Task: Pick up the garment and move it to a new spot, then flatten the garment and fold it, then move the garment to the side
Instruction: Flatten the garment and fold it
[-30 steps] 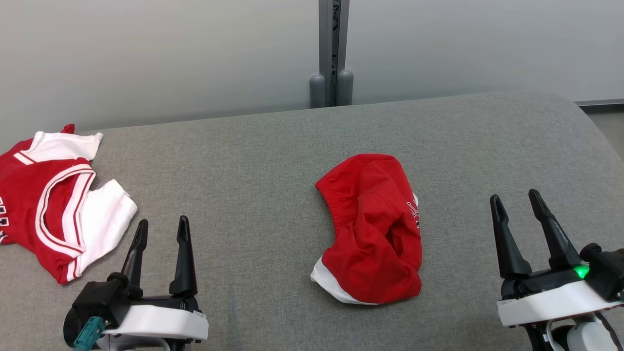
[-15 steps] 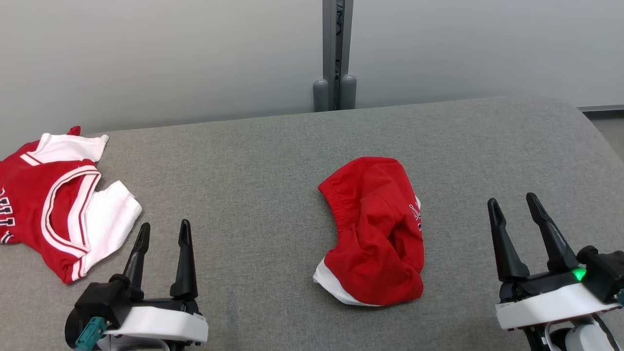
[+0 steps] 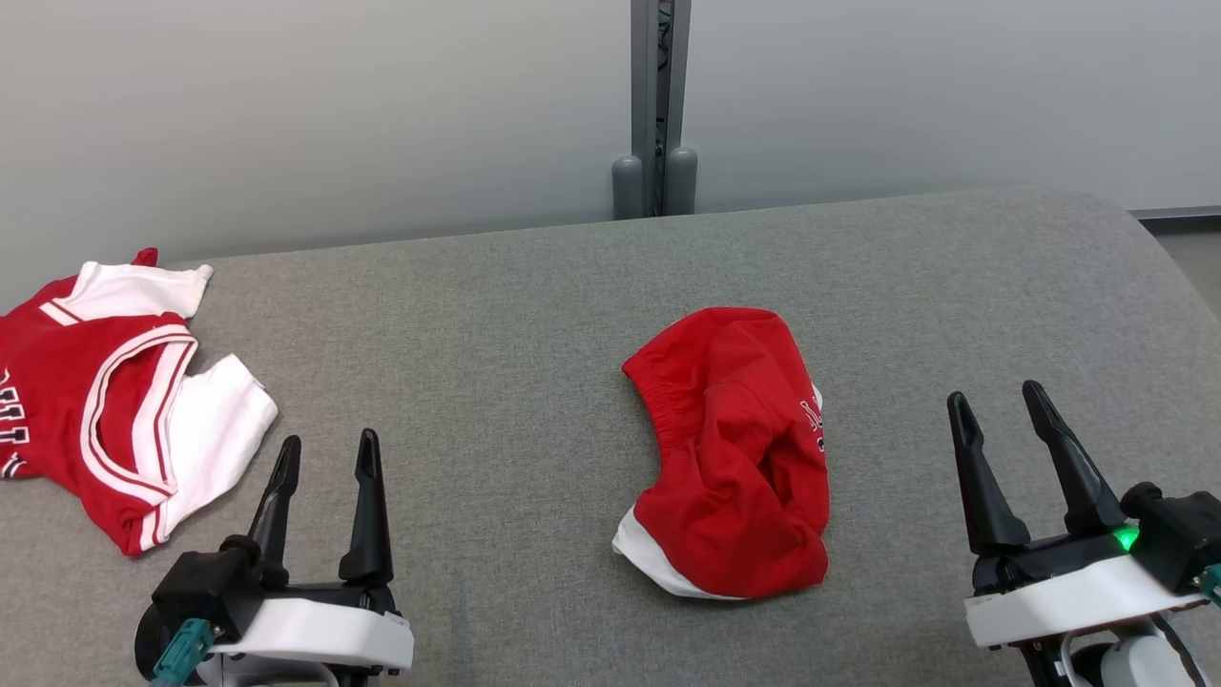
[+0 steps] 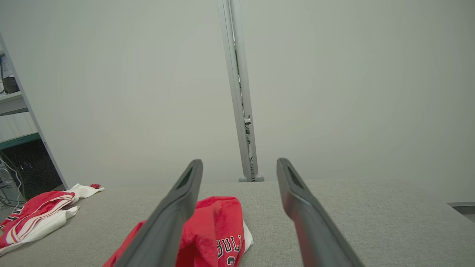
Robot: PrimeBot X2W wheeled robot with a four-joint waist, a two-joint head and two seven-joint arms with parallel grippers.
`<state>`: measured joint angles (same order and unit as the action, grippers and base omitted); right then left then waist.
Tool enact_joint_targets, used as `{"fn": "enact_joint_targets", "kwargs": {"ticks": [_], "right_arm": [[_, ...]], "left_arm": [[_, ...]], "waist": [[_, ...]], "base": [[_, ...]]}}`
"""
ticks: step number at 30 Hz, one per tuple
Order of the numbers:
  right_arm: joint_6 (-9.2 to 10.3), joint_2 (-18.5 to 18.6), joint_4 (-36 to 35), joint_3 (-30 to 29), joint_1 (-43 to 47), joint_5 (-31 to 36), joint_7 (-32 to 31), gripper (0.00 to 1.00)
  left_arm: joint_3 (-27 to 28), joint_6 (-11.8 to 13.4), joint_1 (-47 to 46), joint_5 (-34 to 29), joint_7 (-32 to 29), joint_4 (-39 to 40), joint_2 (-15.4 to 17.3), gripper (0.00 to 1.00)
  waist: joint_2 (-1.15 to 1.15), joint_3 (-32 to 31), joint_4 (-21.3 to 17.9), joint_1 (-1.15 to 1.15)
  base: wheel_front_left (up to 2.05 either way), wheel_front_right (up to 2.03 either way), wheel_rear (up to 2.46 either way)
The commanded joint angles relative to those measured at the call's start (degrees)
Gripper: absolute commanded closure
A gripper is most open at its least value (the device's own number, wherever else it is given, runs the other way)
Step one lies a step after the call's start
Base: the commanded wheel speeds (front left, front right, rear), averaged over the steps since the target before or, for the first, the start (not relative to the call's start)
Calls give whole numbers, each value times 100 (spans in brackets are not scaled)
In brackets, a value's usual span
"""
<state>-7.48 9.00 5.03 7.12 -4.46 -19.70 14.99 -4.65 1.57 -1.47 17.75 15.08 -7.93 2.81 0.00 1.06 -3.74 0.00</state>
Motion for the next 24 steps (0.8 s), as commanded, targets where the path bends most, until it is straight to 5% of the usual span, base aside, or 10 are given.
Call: {"fn": "enact_joint_targets", "kwargs": {"ticks": [1,17,24], "right_arm": [[-3,24,26,-4,-45,-29,28,0],[-3,213,-149,248,-205,-73,28,0],[-3,614,548,849,-110,-385,26,0]], "left_arm": [[-1,10,-77,41,13,-3,17,0],[18,19,-94,-14,13,-7,17,0],[-34,11,-32,51,12,-24,18,0]], "waist": [[0,0,-5,0],[0,-14,44,0],[0,-84,264,0]], "base": [[0,0,0],[0,0,0],[0,0,0]]}}
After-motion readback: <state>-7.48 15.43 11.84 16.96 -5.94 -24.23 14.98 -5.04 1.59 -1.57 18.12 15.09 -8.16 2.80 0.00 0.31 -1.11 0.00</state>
